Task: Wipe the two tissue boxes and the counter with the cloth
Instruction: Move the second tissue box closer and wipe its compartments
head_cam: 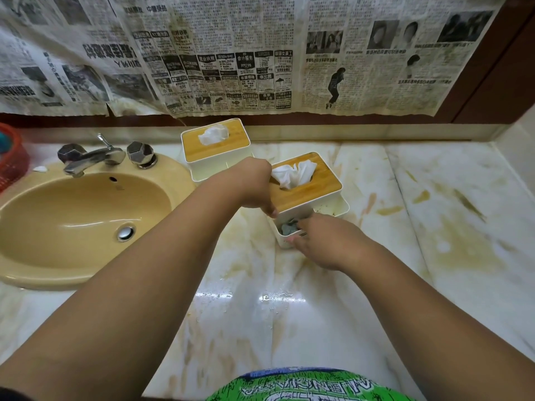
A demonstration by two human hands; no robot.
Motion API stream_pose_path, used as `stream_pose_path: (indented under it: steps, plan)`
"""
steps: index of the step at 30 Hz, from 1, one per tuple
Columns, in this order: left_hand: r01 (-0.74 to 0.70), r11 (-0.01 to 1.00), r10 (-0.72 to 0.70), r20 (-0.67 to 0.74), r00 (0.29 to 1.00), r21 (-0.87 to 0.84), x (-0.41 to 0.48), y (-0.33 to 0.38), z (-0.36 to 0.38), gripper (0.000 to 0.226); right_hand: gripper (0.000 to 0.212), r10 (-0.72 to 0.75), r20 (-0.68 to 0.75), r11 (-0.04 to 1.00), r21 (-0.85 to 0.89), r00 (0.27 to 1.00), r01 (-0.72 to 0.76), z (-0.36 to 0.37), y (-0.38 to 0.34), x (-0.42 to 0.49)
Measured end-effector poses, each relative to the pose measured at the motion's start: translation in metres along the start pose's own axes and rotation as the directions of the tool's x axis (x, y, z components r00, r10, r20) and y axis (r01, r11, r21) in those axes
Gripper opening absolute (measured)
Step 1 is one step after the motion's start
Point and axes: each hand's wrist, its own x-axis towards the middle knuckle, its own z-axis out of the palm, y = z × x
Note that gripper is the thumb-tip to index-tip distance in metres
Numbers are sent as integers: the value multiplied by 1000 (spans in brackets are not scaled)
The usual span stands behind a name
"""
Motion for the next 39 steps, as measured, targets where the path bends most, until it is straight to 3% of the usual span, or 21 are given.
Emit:
stream_pose_path:
  steps: [8,14,22,27,30,33,39]
  plan:
    - [-5,1000,5,-5,1000,-17,-1,0,0,81,50,-2,151,999,35,988,-3,-8,0,9]
    - [-14,1000,14,-16,1000,-25,-1,-3,2,79,53,-122,245,988,122,962,94,-18,1,0]
    - [-34,999,33,-28,999,-27,0,-3,2,80,56,-17,234,992,-120,972,47,-8,-21,7]
    - [-51,998,50,-39,998,-37,-2,-5,3,78,52,-1,253,996,-88,967,24,-9,-23,6]
    - [-64,997,63,-43,997,-32,-3,-6,3,76,32,-31,152,993,118,988,13,-15,-18,3]
    - [-80,997,79,-51,996,-18,-4,-7,2,75,25,113,-48,962,254,992,-97,-13,-13,6]
    - [-119,993,120,-36,992,15,-4,-8,-1,67,19,302,-174,947,167,937,-274,6,-24,20]
